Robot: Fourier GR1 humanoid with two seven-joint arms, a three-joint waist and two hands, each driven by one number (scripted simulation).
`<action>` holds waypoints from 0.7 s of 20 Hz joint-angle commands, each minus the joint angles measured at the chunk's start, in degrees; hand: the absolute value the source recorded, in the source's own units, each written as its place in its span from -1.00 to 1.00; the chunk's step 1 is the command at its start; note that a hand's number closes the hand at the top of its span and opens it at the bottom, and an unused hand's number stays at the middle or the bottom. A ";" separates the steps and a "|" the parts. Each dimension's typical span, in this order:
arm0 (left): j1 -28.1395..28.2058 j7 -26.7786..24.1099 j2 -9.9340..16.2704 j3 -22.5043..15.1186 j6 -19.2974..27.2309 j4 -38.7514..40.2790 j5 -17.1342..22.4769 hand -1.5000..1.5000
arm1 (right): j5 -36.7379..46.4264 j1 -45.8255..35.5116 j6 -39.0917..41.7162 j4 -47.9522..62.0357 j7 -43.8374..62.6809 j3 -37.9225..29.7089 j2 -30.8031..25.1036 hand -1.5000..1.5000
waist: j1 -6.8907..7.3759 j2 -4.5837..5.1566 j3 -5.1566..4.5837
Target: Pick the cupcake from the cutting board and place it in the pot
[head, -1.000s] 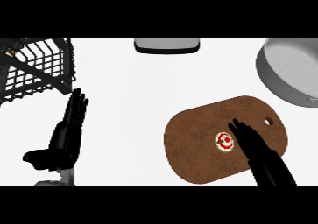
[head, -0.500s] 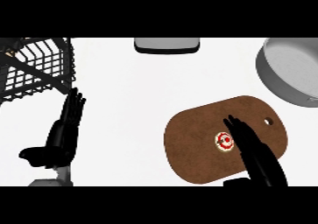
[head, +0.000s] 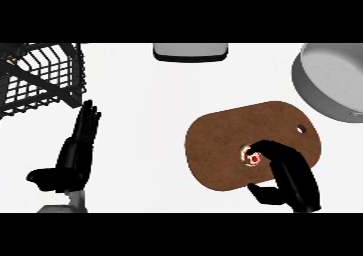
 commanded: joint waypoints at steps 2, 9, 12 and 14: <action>0.71 -0.66 -2.01 -1.32 0.26 -0.20 -1.41 0.00 | 0.52 2.50 -5.47 2.22 -5.35 -1.10 -0.37 1.00 | 0.00 0.16 0.19; 0.33 -0.87 -1.17 -0.95 -0.88 -0.71 -0.87 0.00 | -0.69 -9.63 -2.85 9.76 16.25 -18.70 3.38 1.00 | 2.67 2.17 0.15; -0.74 -0.83 -1.10 -0.63 -0.48 -1.16 -1.04 0.00 | -1.33 -10.01 -3.62 11.56 23.34 -24.56 2.99 1.00 | 1.68 4.18 0.21; -0.81 -0.89 -0.80 -0.67 -0.83 -1.17 -1.03 0.00 | -0.36 -13.17 -3.89 13.42 29.09 -28.50 2.02 1.00 | 3.20 4.53 -0.05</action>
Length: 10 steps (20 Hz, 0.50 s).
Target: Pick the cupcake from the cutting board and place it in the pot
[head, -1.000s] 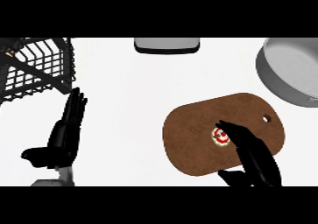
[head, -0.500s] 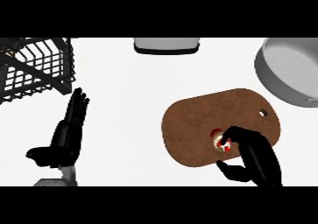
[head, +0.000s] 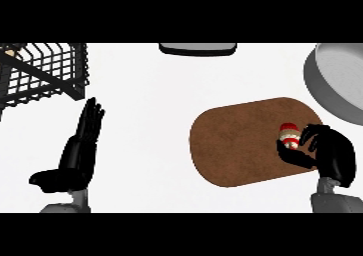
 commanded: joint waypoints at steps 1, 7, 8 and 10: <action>-0.83 -0.25 0.04 -0.28 -0.43 -0.62 0.09 0.00 | 0.95 -5.84 -0.46 4.55 12.47 -9.59 -1.29 1.00 | 1.89 1.45 -0.19; -2.15 -0.31 -0.71 -2.69 -1.67 -1.04 -0.29 0.00 | 7.93 -17.26 -1.57 10.86 27.29 -18.34 -9.46 1.00 | 6.21 1.83 -0.29; -2.38 -0.08 -0.02 -2.50 -2.11 -0.74 -0.38 0.00 | 9.86 -18.96 -1.79 12.12 29.41 -19.07 -11.08 1.00 | 7.19 2.19 -0.31; -2.83 -0.19 0.04 -3.35 -2.68 -0.96 -0.71 0.00 | 13.60 -22.36 -1.36 14.47 33.42 -19.97 -14.30 1.00 | 9.07 2.39 -0.38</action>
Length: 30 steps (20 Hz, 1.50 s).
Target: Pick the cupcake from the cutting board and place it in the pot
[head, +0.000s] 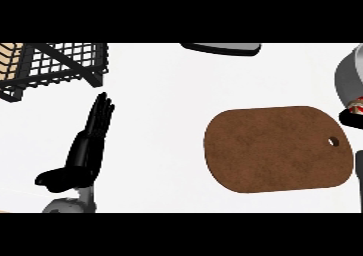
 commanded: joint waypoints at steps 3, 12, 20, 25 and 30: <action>-1.57 0.27 -0.54 -2.25 -1.40 0.25 -0.37 0.00 | 10.74 -10.77 1.21 8.07 14.31 -4.54 -9.22 1.00 | 4.47 0.87 -0.13; -3.97 1.07 -1.59 -4.48 -1.97 0.73 -1.18 0.00 | 24.41 -22.27 6.61 20.53 27.60 -7.46 -18.25 1.00 | 6.63 0.79 0.19; -4.94 2.11 -2.17 -4.28 -1.02 1.63 -1.63 0.00 | 34.00 -28.78 7.59 29.82 34.10 -10.27 -20.00 1.00 | 5.70 0.05 0.55; -4.02 3.17 -2.38 -3.81 -0.24 1.31 -1.43 0.00 | 38.88 -31.53 7.97 34.42 36.79 -12.30 -20.36 1.00 | 4.08 -0.91 0.64; -4.27 2.54 -1.72 -2.16 -0.18 2.86 -1.05 0.00 | 42.40 -33.99 6.52 37.64 39.75 -14.45 -17.83 1.00 | 2.02 -1.24 0.65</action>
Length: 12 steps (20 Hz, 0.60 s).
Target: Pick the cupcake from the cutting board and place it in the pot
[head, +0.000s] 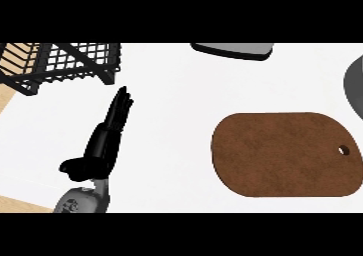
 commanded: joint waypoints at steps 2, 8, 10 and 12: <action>0.48 0.44 0.74 1.63 0.23 0.68 0.54 0.00 | 2.72 -1.48 -3.74 4.28 13.66 -2.88 2.22 1.00 | -2.65 -0.67 0.14; 1.13 -0.21 0.97 3.26 1.02 0.35 1.01 0.00 | 2.22 -2.10 -6.91 7.04 13.66 -8.41 4.97 1.00 | -4.71 -1.46 0.15; 0.80 -0.98 1.13 3.52 0.77 1.36 0.99 0.00 | 0.79 -3.07 -8.36 7.67 13.05 -10.94 6.12 1.00 | -4.69 -1.23 0.18; 1.53 -1.12 0.76 3.49 1.06 1.02 1.12 0.00 | 0.76 -1.87 -8.96 8.74 13.30 -13.07 6.23 1.00 | -5.02 -1.29 0.19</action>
